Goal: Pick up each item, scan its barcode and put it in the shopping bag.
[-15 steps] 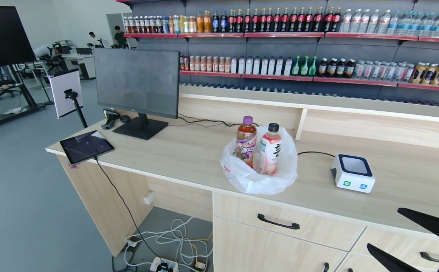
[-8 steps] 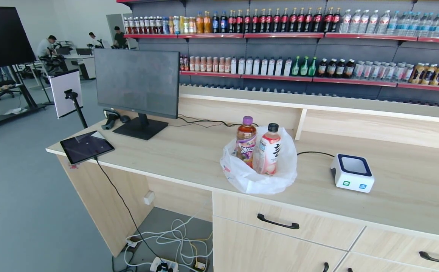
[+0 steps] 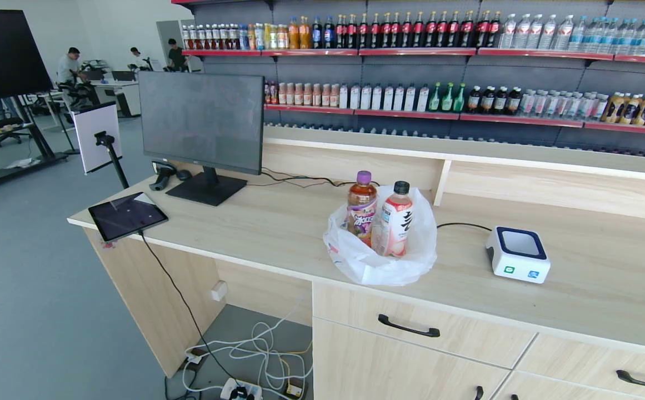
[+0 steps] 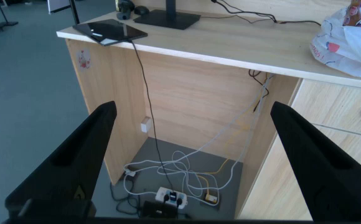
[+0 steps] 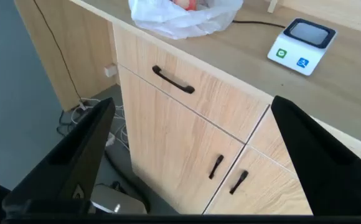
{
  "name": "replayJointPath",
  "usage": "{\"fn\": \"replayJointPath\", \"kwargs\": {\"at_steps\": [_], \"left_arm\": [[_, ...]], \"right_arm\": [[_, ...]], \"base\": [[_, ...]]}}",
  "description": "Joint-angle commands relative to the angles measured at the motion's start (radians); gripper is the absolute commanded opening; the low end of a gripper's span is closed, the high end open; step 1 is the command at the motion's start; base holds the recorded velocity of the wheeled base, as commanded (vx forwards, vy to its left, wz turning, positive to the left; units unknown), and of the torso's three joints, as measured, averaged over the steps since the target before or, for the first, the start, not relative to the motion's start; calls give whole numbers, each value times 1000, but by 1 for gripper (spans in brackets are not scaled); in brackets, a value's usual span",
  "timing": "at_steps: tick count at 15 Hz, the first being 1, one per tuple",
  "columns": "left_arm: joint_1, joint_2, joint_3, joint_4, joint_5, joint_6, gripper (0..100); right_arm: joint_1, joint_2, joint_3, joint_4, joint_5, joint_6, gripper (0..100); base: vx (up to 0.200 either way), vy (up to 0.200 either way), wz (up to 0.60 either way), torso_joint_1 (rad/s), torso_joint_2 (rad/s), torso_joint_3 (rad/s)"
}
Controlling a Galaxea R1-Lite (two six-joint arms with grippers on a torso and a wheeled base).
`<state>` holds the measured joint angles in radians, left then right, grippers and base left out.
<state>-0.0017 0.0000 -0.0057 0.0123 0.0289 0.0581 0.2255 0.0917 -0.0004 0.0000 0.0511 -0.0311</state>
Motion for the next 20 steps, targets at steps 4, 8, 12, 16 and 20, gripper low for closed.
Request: {"fn": "replayJointPath", "kwargs": {"at_steps": [4,8,12,16,20], "left_arm": [[0,0,0,0,0,3,100],[0,0,0,0,0,5,100],[0,0,0,0,0,3,100],[0,0,0,0,0,2,100],[0,0,0,0,0,2,100]], "right_arm": [[-259,40,0,0,-2,-6,100],[-224,-92,0,2,-2,-3,100],[-224,-92,0,0,-2,-33,100],[-224,-92,0,0,-2,-13,100],[-224,-92,0,2,-2,-1,100]], "base": [[0,0,0,0,0,0],[0,0,0,0,0,0],[0,0,0,0,0,0],[0,0,0,0,0,0],[0,0,-450,1,3,4]]}}
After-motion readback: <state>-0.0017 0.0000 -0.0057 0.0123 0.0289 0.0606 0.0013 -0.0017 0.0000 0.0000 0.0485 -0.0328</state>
